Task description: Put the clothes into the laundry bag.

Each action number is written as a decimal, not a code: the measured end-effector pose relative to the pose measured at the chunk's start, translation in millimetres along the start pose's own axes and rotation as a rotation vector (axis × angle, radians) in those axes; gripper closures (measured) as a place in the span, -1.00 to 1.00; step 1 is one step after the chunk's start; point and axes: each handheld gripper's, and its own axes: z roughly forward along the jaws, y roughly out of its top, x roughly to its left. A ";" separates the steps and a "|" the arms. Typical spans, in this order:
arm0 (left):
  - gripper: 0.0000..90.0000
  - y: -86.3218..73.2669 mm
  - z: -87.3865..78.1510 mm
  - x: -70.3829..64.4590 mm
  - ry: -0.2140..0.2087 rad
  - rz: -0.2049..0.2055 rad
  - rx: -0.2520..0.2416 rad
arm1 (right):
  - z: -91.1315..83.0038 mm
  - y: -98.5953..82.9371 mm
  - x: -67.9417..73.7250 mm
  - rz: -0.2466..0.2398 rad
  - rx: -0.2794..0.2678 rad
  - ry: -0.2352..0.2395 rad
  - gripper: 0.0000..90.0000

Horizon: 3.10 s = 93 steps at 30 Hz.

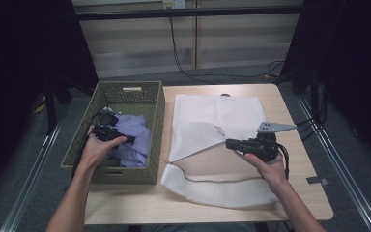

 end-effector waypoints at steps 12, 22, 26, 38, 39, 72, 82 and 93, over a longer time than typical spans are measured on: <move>-0.86 0.8 21.9 2.1 -0.025 -0.001 0.148 | 1.9 -0.3 0.2 -0.018 0.003 -0.010 0.94; -0.88 -1.1 38.0 -2.9 0.013 0.059 0.255 | 1.5 -1.4 0.6 -0.022 0.014 -0.013 0.94; -0.92 -4.7 47.2 -4.8 0.039 0.087 0.272 | 2.0 -1.8 0.7 -0.021 0.016 -0.010 0.94; -1.00 -11.2 55.7 -1.1 0.002 0.134 0.245 | 4.6 -3.6 -0.3 -0.017 0.030 -0.003 0.94; -1.00 -10.4 55.0 -0.4 -0.002 0.140 0.257 | 4.6 -3.7 -0.4 -0.017 0.029 -0.003 0.94; 0.55 12.3 6.0 5.9 -0.012 0.065 0.164 | 5.4 -3.1 -1.0 -0.015 0.026 -0.006 0.95; 0.55 7.6 -26.8 2.7 -0.012 0.057 -0.017 | 5.8 -2.7 -1.3 -0.006 0.024 -0.003 0.95; 0.55 5.0 -57.5 1.1 -0.026 0.023 -0.189 | 5.9 -2.9 -0.7 -0.001 0.024 -0.003 0.95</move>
